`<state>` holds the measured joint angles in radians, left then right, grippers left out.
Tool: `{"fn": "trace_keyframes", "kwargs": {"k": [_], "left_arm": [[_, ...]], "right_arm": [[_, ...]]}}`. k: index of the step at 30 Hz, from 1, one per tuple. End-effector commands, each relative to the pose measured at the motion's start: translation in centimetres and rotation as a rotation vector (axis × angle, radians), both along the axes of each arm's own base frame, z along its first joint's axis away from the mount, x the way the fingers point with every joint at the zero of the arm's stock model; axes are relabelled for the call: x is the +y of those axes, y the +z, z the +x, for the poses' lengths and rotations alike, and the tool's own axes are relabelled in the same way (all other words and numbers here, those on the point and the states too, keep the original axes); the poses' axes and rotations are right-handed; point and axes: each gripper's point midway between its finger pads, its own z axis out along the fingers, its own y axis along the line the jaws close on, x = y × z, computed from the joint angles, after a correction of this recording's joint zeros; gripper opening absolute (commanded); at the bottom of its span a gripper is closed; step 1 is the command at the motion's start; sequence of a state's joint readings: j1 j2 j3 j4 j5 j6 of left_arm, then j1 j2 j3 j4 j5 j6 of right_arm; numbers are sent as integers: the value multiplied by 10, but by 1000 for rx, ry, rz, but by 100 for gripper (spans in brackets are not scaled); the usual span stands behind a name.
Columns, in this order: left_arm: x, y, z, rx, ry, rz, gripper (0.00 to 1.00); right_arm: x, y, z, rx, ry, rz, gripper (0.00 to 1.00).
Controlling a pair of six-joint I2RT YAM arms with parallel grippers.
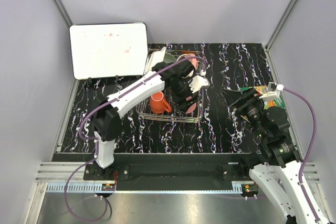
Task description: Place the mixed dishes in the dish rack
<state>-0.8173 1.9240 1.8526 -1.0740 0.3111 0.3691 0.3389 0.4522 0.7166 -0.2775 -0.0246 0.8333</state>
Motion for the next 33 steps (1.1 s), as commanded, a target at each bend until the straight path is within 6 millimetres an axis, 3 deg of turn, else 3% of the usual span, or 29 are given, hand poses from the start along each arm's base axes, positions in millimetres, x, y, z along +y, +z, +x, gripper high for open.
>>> {"fn": "trace_keyframes", "kwargs": {"k": [1,15,30,33], "left_arm": [[-10,5,22,-140,-16,36,0],[-16,-40,37,-227,-62,187,0],[-12,-84,18,-167,-112,271,0],[-10,-89,17,-178,-113,290,12]], "right_arm": [[-10,-4,0,-5,-54,1,78],[-15,-13,-6,9,-72,2,78],[-17,-19,-6,21,-82,7,79],[-16,-19,-6,29,-79,8,79]]}}
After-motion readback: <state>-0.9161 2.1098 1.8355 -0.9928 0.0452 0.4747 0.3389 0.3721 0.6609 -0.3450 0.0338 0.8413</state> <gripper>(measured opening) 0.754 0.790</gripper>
